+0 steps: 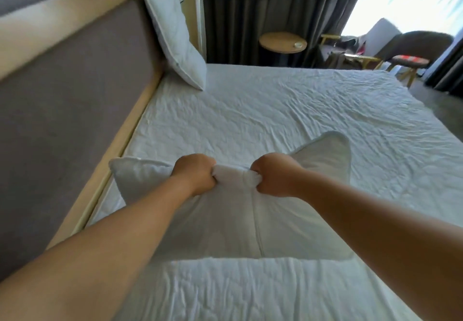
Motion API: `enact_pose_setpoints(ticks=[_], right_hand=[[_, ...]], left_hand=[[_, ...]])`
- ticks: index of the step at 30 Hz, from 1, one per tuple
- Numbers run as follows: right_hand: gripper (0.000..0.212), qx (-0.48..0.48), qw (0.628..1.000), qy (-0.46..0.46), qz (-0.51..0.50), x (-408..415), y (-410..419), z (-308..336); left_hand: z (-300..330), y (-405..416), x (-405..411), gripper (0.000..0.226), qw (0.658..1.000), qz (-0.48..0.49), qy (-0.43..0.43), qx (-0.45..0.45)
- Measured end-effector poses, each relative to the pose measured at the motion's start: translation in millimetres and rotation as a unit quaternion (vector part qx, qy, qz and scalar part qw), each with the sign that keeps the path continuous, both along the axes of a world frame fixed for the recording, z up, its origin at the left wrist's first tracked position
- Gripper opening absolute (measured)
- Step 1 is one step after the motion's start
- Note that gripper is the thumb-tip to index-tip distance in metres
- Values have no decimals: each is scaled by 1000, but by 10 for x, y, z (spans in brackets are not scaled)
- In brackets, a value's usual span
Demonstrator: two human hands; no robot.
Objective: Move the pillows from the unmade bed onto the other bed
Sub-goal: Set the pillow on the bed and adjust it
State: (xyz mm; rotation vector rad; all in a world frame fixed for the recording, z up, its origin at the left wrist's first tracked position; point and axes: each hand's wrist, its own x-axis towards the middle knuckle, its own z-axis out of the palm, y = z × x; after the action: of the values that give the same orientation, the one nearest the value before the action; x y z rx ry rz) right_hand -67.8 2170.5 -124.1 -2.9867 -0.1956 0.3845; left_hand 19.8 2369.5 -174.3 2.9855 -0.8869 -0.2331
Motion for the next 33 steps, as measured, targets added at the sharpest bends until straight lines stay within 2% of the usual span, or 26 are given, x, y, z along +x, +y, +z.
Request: enact_pose_setpoints(ticks=[3,6,8,10,11,13,16,18,20,24,28,29,31,33], right_hand=[[18,-78,997,19,20,-3,-104,276],[6,-128,976,168,50,-235,-134,99],[10,-151,938,309,41,-488,-137,-260],[22,-153,902,401,34,-710,-194,-582],[26,-144,896,420,29,-780,-252,-718],[28,-128,910,394,-10,-835,-380,-929],[22,-86,951,282,-90,-840,-547,-1166],[11,-66,962,239,-113,-878,-672,-1320],[12,-46,961,232,-144,-946,-796,-1493],[61,-7,941,258,-218,-1127,-1017,-1997],[74,34,930,255,-262,-1202,-1066,-2278],[85,44,924,253,-283,-1213,-1076,-2338],[117,82,893,258,-359,-1270,-1099,-2449],[137,107,862,272,-415,-1379,-1135,-2569]], left_hand=[[285,-114,-29,19,999,-27,17,17],[239,-218,-313,24,984,-134,95,74],[90,-231,-548,11,945,-177,255,103],[-37,-209,-652,27,892,-156,412,100],[-116,-186,-631,32,885,-131,440,80],[-331,-103,-512,35,905,-77,417,32],[-720,129,-339,31,947,7,318,48],[-976,339,-310,29,952,69,292,55],[-1214,516,-340,35,950,134,281,28],[-1586,742,-492,62,931,245,269,30],[-1918,941,-638,61,896,314,314,7],[-1986,970,-659,60,892,323,316,-11],[-2077,994,-678,63,877,357,318,-47],[-2158,990,-681,72,850,406,326,-80]])
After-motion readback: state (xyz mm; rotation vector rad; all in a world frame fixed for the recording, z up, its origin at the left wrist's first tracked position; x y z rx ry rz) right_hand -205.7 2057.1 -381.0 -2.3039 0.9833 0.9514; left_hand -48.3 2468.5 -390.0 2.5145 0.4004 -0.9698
